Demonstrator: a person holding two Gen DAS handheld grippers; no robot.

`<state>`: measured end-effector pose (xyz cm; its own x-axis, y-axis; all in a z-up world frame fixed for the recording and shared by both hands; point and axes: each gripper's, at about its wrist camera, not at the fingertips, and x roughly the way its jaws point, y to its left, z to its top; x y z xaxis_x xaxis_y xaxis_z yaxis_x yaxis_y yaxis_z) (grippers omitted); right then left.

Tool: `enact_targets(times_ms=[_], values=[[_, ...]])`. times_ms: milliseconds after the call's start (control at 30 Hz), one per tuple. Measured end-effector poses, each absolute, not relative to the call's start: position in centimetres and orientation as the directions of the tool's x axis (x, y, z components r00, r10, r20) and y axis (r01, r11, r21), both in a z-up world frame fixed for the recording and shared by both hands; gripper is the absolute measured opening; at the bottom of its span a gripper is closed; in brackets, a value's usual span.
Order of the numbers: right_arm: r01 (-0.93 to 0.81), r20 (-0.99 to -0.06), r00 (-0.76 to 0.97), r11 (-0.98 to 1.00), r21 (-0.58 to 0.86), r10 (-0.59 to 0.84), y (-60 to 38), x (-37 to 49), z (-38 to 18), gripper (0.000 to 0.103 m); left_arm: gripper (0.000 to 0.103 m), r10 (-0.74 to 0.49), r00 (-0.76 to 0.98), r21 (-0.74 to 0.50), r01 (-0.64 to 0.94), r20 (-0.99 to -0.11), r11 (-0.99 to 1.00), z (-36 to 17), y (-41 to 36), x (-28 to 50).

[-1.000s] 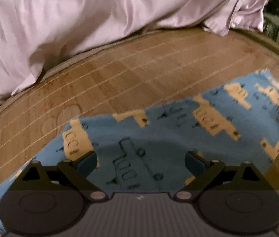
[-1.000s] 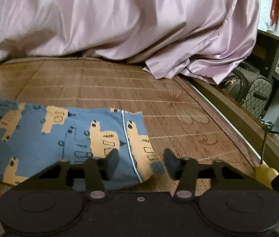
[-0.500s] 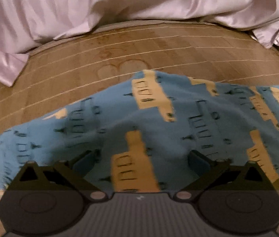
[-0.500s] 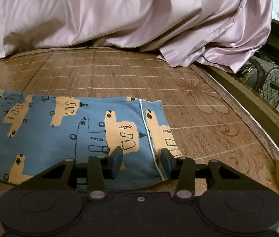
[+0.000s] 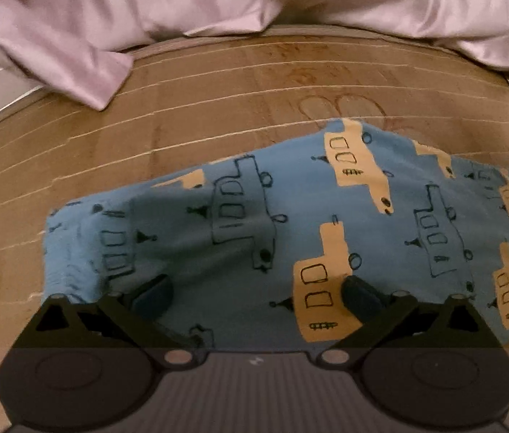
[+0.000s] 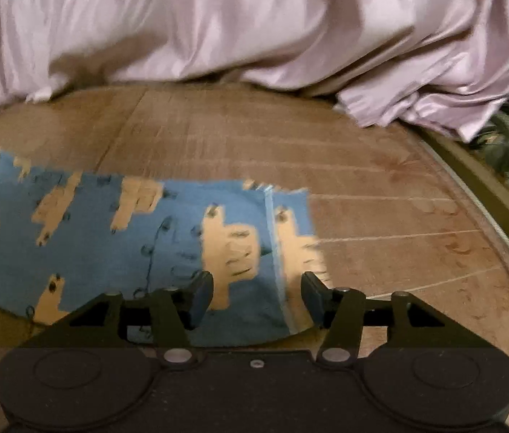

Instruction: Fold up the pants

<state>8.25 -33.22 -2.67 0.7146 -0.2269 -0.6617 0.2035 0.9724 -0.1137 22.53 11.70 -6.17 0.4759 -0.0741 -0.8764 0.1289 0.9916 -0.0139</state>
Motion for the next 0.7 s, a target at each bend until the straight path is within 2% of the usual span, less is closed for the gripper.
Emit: enact_targets(times_ms=[100, 233, 267, 367, 433, 567, 633, 700], values=[[0.262, -0.635, 0.734, 0.963, -0.066, -0.243, -34.5, 6.9, -1.3, 0.080, 0.101, -0.154, 0.511, -0.084, 0.158, -0.845, 0.984, -4.0, 10.6, 21.6], [0.362, -0.646, 0.721, 0.931, 0.041, -0.252, -36.6, 5.3, -1.5, 0.084, 0.101, -0.271, 0.538, -0.113, 0.309, -0.798, 0.945, -0.2, 5.3, 22.5], [0.370, -0.652, 0.719, 0.927, 0.065, -0.241, -37.1, 5.2, -1.7, 0.087, 0.101, -0.297, 0.518, -0.105, 0.368, -0.802, 0.924, 1.3, 3.0, 23.5], [0.363, -0.657, 0.719, 0.928, 0.079, -0.226, -38.0, 5.1, -2.1, 0.088, 0.103, -0.346, 0.446, -0.051, 0.551, -0.826, 0.833, 5.5, -3.7, 25.8], [0.357, -0.647, 0.728, 0.931, 0.073, -0.228, -38.6, 5.1, -2.1, 0.092, 0.103, -0.333, 0.414, 0.020, 0.651, -0.847, 0.759, 7.3, -8.2, 26.6], [0.376, -0.635, 0.732, 0.923, 0.076, -0.246, -39.9, 5.2, -2.4, 0.095, 0.103, -0.344, 0.317, 0.109, 0.855, -0.884, 0.508, 6.7, -16.6, 27.0], [0.384, -0.643, 0.721, 0.921, 0.063, -0.257, -40.4, 5.6, -2.9, 0.095, 0.103, -0.401, 0.316, 0.133, 0.897, -0.860, 0.422, 5.5, -19.4, 26.9], [0.380, -0.630, 0.729, 0.924, 0.044, -0.270, -40.6, 6.0, -3.2, 0.095, 0.103, -0.461, 0.295, 0.106, 0.913, -0.837, 0.393, 3.9, -21.6, 27.6]])
